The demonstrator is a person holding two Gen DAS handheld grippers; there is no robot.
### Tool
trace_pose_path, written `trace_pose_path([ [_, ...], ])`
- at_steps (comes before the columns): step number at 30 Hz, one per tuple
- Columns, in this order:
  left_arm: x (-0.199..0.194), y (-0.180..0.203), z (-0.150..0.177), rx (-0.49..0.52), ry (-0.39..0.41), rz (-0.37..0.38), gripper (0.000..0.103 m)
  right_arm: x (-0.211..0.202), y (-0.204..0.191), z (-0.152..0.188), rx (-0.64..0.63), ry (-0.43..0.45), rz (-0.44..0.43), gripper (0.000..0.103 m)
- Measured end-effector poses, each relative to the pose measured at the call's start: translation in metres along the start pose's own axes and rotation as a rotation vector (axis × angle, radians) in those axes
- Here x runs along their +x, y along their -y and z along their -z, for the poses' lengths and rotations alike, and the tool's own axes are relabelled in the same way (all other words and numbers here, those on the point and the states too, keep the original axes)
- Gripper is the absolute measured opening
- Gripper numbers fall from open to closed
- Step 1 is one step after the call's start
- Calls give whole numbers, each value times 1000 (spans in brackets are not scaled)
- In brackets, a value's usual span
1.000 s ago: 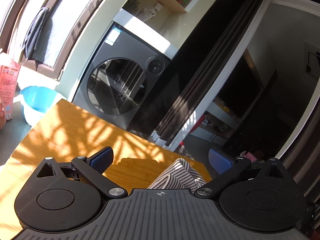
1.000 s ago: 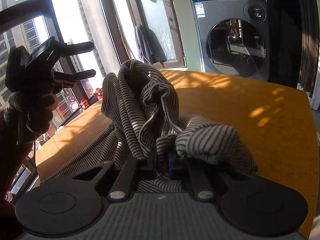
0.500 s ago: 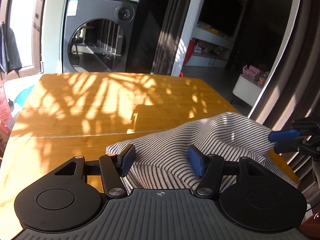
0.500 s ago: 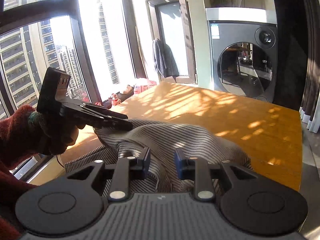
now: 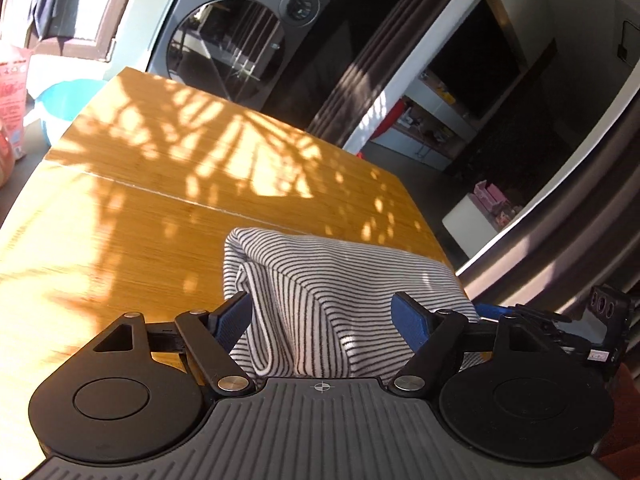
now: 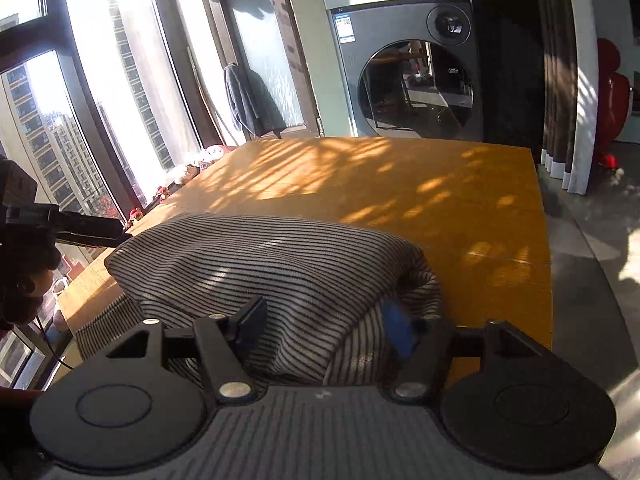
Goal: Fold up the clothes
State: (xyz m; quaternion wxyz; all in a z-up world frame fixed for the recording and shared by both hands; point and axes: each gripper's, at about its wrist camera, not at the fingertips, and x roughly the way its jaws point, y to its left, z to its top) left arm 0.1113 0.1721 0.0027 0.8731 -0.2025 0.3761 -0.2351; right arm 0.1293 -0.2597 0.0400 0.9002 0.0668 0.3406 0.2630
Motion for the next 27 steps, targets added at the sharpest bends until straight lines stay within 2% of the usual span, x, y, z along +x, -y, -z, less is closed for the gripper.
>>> trace_pose_path([
  [4, 30, 4, 8, -20, -68, 18, 78, 0, 31, -1, 243, -5, -76, 78],
  [7, 51, 3, 9, -49, -90, 47, 75, 32, 34, 5, 300, -80, -116, 78],
  [9, 61, 3, 5, -36, -79, 35, 67, 55, 22, 5, 225, -103, -107, 77],
  [10, 65, 3, 3, -27, -72, 26, 59, 63, 13, 1, 153, -96, -93, 75],
  [11, 70, 4, -1, -14, -61, 13, 54, 70, 7, -4, 93, -91, -76, 66],
  [12, 74, 4, -9, 4, -46, -7, 52, 77, 4, -11, 55, -83, -59, 48],
  [13, 77, 4, -16, 20, -33, -22, 47, 84, 1, -20, 23, -75, -45, 40],
  [15, 85, 2, -39, 44, 3, -43, 42, 100, 8, -46, 11, -54, -37, 33],
  [18, 89, -2, -68, 53, 56, -55, 35, 118, 10, -74, -34, -20, -8, 31],
  [21, 84, -4, -86, 47, 102, -47, 34, 115, 1, -86, -69, 24, -5, 31],
  [24, 62, 4, -79, 76, 137, -19, 34, 93, -11, -86, -105, 74, -32, 31],
  [27, 43, 10, -63, 67, 144, 20, 34, 72, -16, -79, -110, 83, -59, 31],
])
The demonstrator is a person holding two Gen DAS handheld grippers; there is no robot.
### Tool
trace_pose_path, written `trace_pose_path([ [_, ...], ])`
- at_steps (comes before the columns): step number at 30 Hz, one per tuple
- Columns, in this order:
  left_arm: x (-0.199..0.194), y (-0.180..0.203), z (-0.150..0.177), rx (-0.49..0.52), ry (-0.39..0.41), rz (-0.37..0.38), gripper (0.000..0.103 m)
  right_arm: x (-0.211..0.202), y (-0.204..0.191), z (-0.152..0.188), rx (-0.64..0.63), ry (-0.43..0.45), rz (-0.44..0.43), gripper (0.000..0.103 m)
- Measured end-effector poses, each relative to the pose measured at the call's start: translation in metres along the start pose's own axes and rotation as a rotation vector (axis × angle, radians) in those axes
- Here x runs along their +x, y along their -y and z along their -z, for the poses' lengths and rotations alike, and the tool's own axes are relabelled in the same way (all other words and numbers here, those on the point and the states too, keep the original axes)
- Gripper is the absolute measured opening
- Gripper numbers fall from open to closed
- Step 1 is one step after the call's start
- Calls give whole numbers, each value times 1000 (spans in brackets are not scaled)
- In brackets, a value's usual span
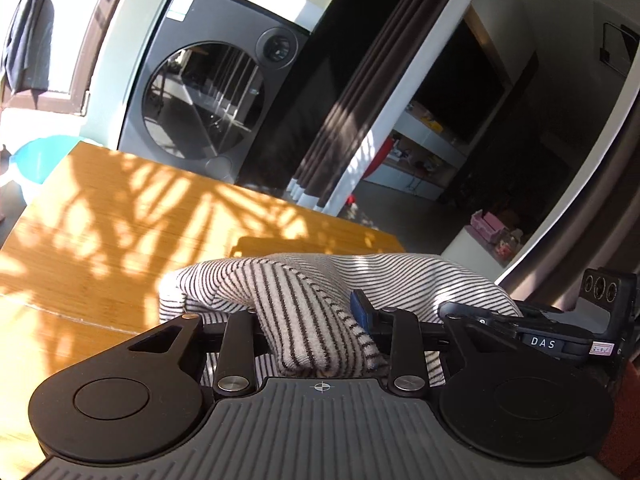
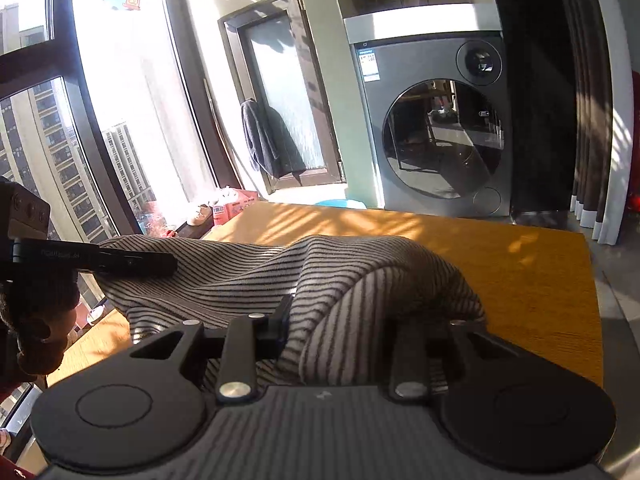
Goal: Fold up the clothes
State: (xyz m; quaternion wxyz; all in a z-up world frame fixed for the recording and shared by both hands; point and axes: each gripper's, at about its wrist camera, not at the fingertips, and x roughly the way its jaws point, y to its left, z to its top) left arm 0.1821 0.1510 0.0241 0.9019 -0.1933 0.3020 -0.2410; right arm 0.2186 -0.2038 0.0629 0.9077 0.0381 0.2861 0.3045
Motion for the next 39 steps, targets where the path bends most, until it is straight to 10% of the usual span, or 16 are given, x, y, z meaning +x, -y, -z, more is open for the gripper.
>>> trace_pose_path([
  [11, -4, 4, 79, 45, -186, -51, 44, -5, 12, 77, 46, -119, 52, 45],
  [15, -18, 2, 83, 54, -182, -66, 51, -20, 16, 73, 58, -120, 51, 53],
  [20, -37, -6, 69, -36, -114, -21, 85, -37, 22, 64, 124, -68, 27, 71],
  [25, -18, -14, 65, -84, -117, -105, 90, -16, 27, 66, 224, -69, 10, 76],
  [28, -8, -12, 66, -54, -116, -134, 89, -2, 19, 73, 184, -86, 18, 63],
  [32, 0, -1, 60, -9, -134, -74, 57, -4, 8, 66, 157, -63, -10, 31],
  [39, -33, 25, 50, 38, -89, 37, 41, -56, -4, 50, 140, 20, -86, 28],
])
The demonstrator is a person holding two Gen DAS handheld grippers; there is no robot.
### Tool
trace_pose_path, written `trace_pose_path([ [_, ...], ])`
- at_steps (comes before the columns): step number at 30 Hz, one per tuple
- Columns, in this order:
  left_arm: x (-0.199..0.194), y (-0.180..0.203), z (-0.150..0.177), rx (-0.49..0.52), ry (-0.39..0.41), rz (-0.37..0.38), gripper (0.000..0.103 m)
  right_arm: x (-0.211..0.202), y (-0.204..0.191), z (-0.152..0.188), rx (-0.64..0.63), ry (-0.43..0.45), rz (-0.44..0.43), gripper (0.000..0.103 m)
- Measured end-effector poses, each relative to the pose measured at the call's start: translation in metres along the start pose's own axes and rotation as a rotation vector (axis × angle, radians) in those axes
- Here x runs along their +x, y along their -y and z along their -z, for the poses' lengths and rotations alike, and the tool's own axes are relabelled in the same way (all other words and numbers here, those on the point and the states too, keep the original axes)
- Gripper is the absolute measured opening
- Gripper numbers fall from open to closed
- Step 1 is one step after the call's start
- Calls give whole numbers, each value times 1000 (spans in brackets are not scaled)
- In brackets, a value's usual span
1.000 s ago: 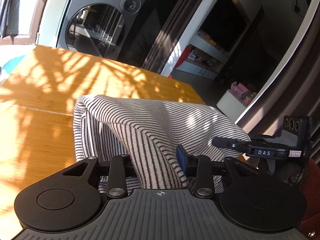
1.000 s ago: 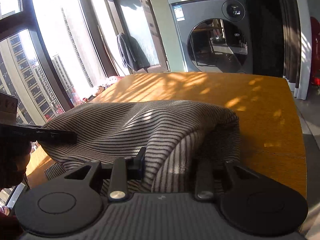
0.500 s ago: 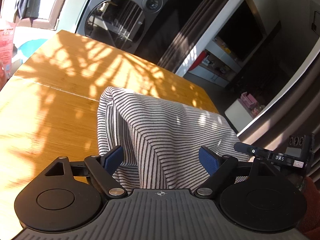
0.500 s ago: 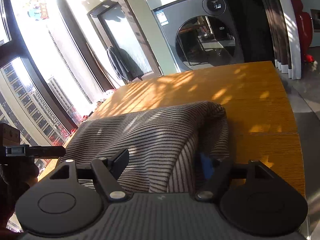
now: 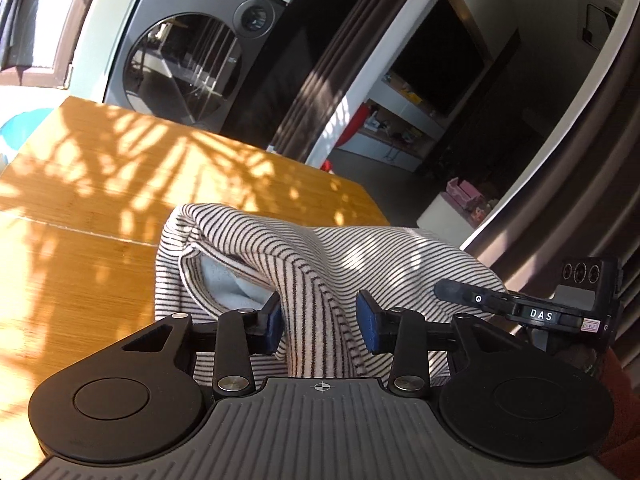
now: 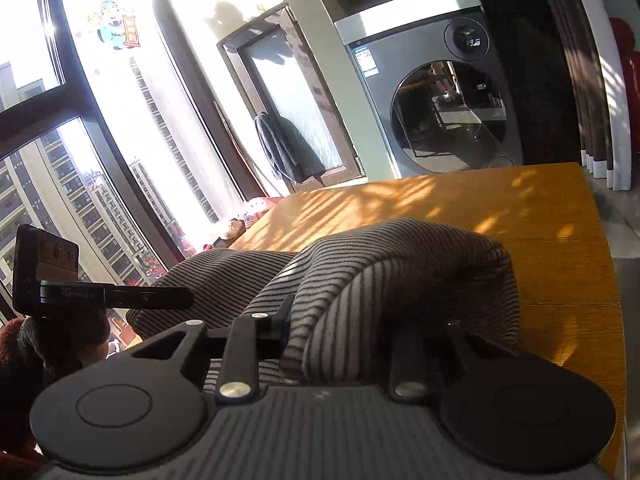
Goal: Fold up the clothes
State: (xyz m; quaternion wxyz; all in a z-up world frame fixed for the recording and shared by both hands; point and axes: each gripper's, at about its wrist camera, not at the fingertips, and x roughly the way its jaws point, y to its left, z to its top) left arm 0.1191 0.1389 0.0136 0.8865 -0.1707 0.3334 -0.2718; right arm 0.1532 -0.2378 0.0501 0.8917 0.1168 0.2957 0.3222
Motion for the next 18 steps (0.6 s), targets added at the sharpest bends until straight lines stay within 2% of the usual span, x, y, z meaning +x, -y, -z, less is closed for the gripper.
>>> trace_pose_path([
  [2, -4, 4, 8, 19, -15, -13, 42, -2, 1, 10, -9, -31, 15, 29],
  [6, 6, -7, 34, -11, -104, -46, 43, 7, 12, 39, 7, -132, 72, 32],
  [10, 8, -15, 47, -34, -145, -57, 48, 1, 25, 48, 70, -131, 52, 37],
  [12, 0, -15, 43, -22, -123, -68, 52, -6, 25, 43, 51, -135, 78, 54],
  [15, -21, -9, 28, 6, -40, -87, 59, -24, 23, 33, 15, -86, 97, 64],
  [17, -37, 0, 17, 30, 26, -87, 71, -36, 23, 21, 16, -22, 97, 73],
  [18, -45, 6, 10, 44, 58, -75, 73, -41, 22, 14, 15, 12, 98, 75],
])
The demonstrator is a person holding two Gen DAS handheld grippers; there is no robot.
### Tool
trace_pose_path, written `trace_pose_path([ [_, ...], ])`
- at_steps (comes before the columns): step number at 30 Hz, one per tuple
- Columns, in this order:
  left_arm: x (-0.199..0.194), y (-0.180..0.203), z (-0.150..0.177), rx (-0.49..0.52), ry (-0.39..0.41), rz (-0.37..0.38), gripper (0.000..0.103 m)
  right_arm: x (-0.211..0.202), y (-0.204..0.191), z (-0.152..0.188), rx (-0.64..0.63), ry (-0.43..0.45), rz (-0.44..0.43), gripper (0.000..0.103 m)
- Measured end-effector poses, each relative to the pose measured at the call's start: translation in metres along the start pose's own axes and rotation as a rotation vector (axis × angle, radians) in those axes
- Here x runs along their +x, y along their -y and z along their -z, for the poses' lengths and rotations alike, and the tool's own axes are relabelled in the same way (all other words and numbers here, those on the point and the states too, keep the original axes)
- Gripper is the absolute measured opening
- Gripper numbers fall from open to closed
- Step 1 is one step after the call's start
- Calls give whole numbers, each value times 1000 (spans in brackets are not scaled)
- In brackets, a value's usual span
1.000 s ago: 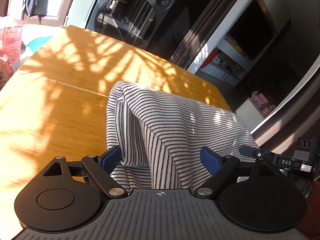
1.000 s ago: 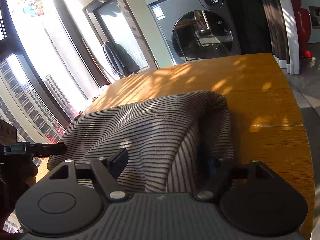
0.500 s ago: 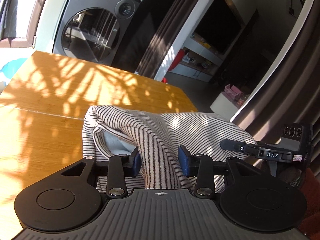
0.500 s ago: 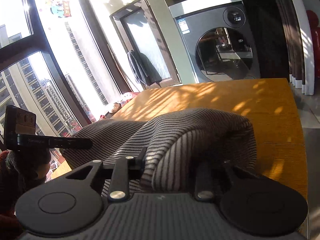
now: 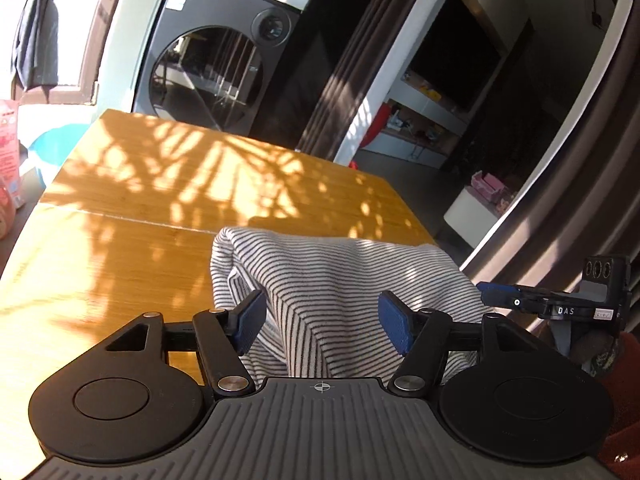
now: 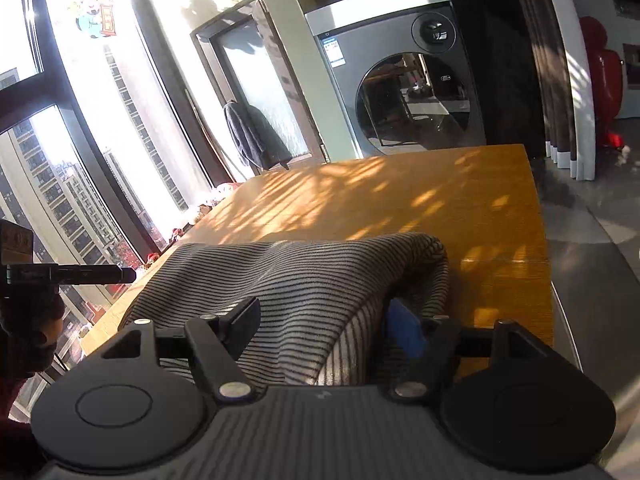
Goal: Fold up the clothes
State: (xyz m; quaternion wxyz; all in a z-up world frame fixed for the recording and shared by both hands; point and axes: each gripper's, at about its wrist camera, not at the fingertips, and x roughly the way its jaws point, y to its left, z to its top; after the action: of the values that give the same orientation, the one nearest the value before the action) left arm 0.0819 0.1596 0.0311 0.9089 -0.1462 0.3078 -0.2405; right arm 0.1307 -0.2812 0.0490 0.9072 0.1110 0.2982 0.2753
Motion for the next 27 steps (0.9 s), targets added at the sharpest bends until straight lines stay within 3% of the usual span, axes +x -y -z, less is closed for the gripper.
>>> trace_pose_path([
  [3, -3, 16, -10, 11, 19, 88, 78, 2, -8, -17, -40, 60, 2, 75],
  [5, 12, 24, -5, -11, -48, 177, 84, 11, -15, -24, -88, 78, 4, 74],
  [7, 35, 28, 7, -36, -143, 206, 85, 31, -21, -25, -111, 35, -21, 62],
  [8, 49, 28, 14, -46, -197, 191, 85, 42, -21, -23, -119, 4, -30, 54],
  [10, 74, 22, 24, -42, -269, 125, 82, 65, -23, -14, -151, -61, -17, 51],
  [13, 90, 14, 18, 2, -252, 76, 78, 81, -20, 0, -195, -89, 12, 51],
  [16, 108, 14, 3, 146, -198, -43, 76, 79, -21, 1, -193, -78, 6, 51],
  [19, 137, 9, -11, 238, -156, -122, 79, 80, -28, 3, -177, -83, -13, 62],
  [21, 152, 4, -24, 211, -145, -135, 79, 80, -44, 8, -184, -101, -50, 81],
  [23, 165, -3, -36, 164, -134, -142, 83, 78, -62, 16, -221, -130, -105, 93],
  [27, 166, -11, -46, 78, -115, -139, 89, 70, -98, 32, -350, -162, -164, 102],
])
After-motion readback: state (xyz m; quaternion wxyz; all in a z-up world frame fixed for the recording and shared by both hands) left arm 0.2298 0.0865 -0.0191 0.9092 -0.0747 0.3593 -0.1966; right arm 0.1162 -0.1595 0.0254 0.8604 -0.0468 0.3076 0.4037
